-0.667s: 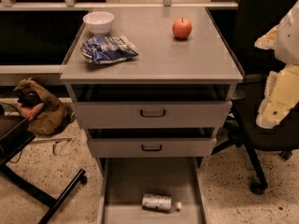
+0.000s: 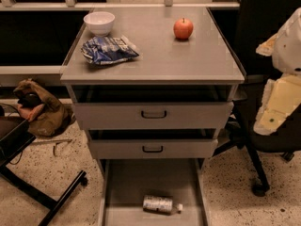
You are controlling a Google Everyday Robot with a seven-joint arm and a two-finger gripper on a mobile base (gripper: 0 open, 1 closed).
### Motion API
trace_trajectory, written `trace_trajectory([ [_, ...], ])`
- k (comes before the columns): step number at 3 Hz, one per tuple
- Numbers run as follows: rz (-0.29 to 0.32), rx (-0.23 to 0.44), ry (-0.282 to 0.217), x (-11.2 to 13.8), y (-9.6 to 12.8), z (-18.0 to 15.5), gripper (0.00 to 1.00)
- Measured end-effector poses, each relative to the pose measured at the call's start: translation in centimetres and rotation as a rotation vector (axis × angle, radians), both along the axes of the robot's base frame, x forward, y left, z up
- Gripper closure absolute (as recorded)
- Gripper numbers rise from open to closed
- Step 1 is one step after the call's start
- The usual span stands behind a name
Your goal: Pick blue plastic bottle from bottom drawer and place on counter
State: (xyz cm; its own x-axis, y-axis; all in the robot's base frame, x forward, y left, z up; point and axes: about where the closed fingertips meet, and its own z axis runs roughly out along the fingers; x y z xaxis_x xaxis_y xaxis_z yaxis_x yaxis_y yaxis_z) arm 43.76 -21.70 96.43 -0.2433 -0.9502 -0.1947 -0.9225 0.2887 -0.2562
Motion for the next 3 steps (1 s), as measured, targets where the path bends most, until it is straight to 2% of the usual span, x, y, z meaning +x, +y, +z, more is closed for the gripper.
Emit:
trace_trajectory([
  [1, -0.029, 0.030, 0.020, -0.4, 1.0, -4.7, 0.00],
  [2, -0.037, 0.095, 0.055, -1.0, 3.9, -11.8, 0.00],
  [3, -0.036, 0.160, 0.120, -2.6, 7.3, -21.2, 0.00],
])
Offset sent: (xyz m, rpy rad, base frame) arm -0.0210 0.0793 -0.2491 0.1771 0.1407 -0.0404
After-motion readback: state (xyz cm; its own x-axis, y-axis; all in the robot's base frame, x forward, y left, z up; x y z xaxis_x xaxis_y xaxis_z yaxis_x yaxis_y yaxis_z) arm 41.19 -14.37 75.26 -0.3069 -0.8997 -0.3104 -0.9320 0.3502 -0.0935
